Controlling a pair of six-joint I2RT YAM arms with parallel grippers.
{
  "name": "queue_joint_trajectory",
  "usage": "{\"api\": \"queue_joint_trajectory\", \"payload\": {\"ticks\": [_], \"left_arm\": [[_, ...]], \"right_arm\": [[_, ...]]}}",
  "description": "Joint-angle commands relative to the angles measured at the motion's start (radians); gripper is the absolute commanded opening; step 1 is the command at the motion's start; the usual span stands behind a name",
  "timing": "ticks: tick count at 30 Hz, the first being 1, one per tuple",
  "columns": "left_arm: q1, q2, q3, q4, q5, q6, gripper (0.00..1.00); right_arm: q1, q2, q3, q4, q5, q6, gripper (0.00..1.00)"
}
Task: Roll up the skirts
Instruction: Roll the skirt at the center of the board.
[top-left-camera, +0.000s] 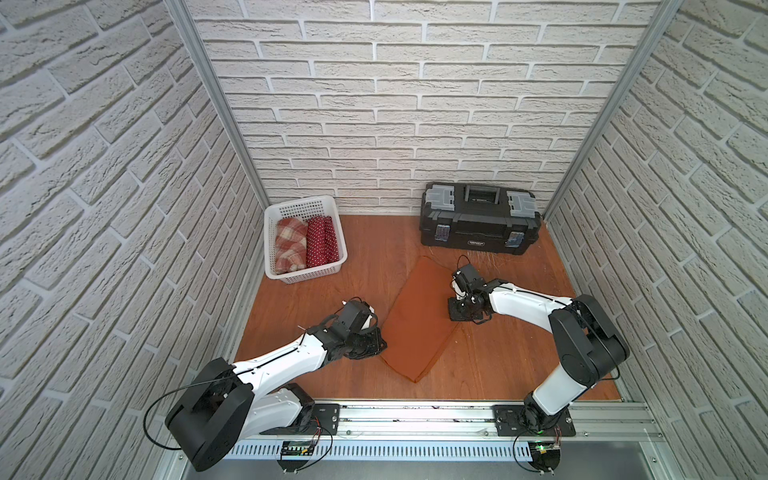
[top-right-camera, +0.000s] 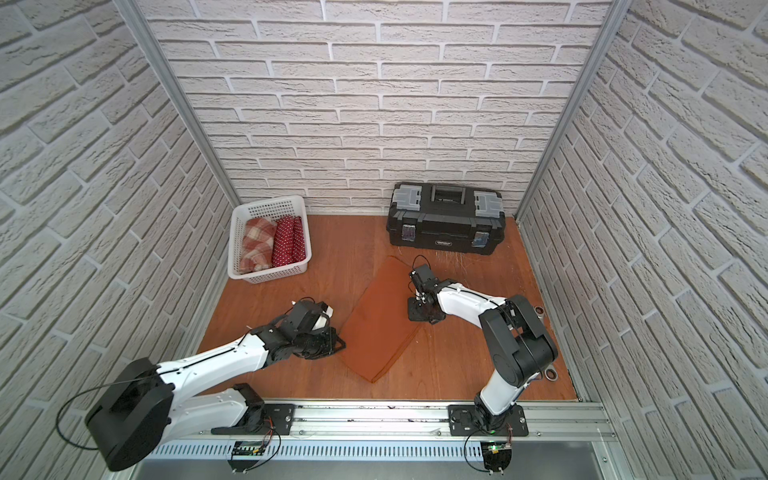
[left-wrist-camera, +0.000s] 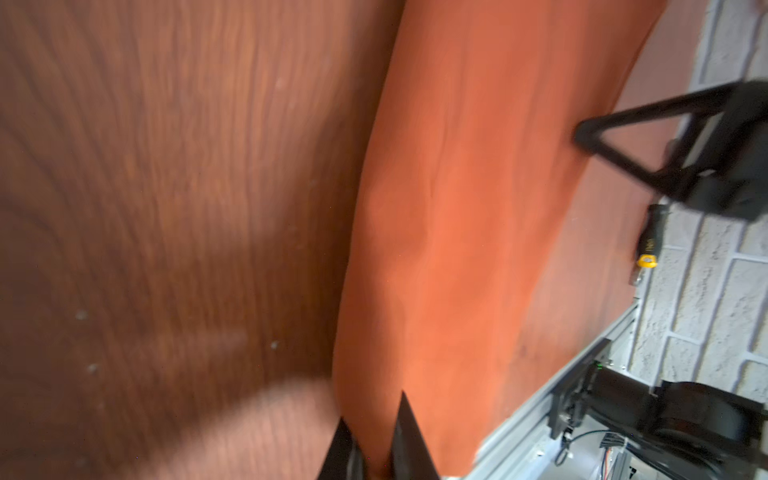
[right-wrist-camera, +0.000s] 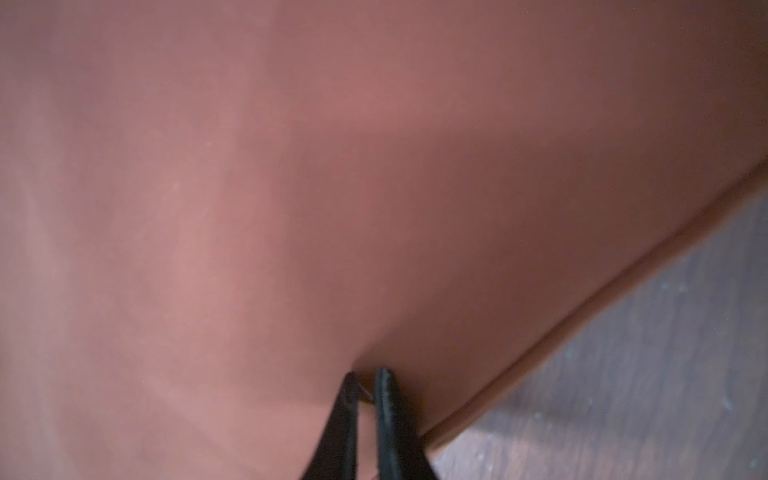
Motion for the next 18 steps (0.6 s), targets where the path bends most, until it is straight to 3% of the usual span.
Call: {"api": "queue_joint_trajectory", "payload": {"ticks": [1,5,10,13,15,18], "left_arm": [[-0.004,-0.01,0.074,-0.101,-0.018,0.017,0.0],[-0.001,0.022,0.111,-0.106,0.041,-0.034,0.0],[0.015,0.028,0.128,-0.106,0.067,-0.077,0.0],[0.019,0.032,0.119,-0.075,0.079,-0.108,0.0],[0.02,0.04,0.1,-0.035,0.089,-0.136,0.0],[0.017,0.046,0.063,0.022,0.087,-0.175,0.0]], "right_arm": [[0.132,-0.137,-0.027,-0.103,0.126,-0.073,0.33],[0.382,-0.288,-0.057,-0.124,0.291,-0.108,0.51],[0.703,-0.412,-0.138,-0.035,0.383,-0.119,0.68],[0.826,-0.403,-0.173,0.069,0.398,-0.118,0.75],[0.877,-0.357,-0.173,0.114,0.437,-0.11,0.88],[0.922,-0.27,-0.156,0.18,0.48,-0.119,0.91]]}}
